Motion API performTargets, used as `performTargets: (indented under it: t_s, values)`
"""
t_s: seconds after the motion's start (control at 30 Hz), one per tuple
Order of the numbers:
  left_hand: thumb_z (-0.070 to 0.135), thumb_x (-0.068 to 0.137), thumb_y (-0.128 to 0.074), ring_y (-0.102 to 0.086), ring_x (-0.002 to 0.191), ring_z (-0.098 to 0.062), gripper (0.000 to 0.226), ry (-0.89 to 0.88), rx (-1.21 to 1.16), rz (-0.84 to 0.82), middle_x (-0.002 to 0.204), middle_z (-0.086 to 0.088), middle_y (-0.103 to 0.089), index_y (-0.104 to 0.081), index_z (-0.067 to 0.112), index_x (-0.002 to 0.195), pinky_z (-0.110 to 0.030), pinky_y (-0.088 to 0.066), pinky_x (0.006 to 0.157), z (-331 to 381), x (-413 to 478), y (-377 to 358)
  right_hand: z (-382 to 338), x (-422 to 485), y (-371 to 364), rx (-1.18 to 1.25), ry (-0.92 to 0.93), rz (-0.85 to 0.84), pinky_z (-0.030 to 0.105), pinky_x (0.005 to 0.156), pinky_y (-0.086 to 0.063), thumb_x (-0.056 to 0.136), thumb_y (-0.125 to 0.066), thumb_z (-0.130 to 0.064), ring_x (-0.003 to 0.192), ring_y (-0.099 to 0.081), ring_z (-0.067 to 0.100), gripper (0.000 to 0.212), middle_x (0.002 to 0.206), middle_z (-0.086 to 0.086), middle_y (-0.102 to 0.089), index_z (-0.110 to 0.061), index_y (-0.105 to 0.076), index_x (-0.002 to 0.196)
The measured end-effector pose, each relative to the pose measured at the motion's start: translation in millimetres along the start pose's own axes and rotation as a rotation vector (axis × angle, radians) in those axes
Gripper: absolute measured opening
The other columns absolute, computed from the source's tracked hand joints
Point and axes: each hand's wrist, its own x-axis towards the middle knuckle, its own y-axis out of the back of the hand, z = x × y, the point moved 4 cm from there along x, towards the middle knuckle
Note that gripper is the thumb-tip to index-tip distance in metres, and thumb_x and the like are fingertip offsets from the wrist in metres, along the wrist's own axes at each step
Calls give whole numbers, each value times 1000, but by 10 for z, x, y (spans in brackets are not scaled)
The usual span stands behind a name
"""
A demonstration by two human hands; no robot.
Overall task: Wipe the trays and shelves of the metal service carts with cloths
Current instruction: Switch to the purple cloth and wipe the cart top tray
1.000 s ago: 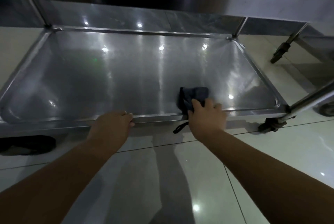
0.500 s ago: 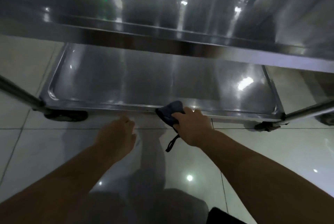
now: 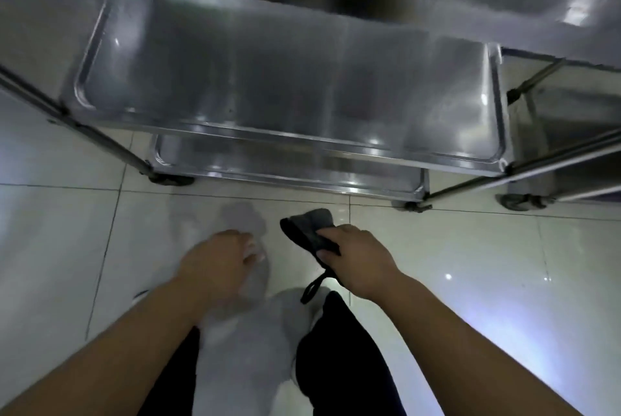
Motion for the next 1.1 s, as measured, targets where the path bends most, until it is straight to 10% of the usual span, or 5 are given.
performTargets:
  t_s: [0.2,0.4,0.63,0.83,1.1]
  values:
    - [36,91,-53,-59,83,-5,22,-9,-362,263,91,11,-62,-64,20,102,-24,-45,69,827,-855,915,-281,-1071,1010,219,119,195,35,95,-41,91,-57,-32,114,-48,23,43,132,-4,-52,-29,-51,134]
    - [45,89,-50,-65,83,-4,20,-118,-845,299,99,15,-63,-48,48,109,-21,-49,70,1590,-1420,1548,-606,-1899,1732,326,243,376,30,98,-40,85,-67,-30,115,-48,14,47,129,-8,-53,-25,-56,131]
    - [9,86,-63,-70,82,-23,15,-298,-1168,227,85,-3,-72,-65,20,96,-33,-59,67,1908,-1806,2126,-924,-2452,2015,594,199,420,16,90,-45,65,-82,-40,103,-56,-2,57,111,-25,-58,-40,-62,118]
    - [-8,82,-60,-70,77,-18,29,-407,-1130,71,90,-9,-70,-62,10,105,-28,-58,65,1878,-2049,2317,-965,-2936,2086,913,172,343,32,88,-54,65,-82,-32,104,-65,12,52,115,-8,-68,-40,-66,113]
    - [-4,81,-64,-63,84,-10,31,-542,-611,123,101,-1,-64,-61,21,99,-16,-53,74,2284,-2182,2342,-721,-3533,2334,996,14,711,30,76,-55,90,-55,3,86,-70,18,31,90,1,-74,-24,-69,94]
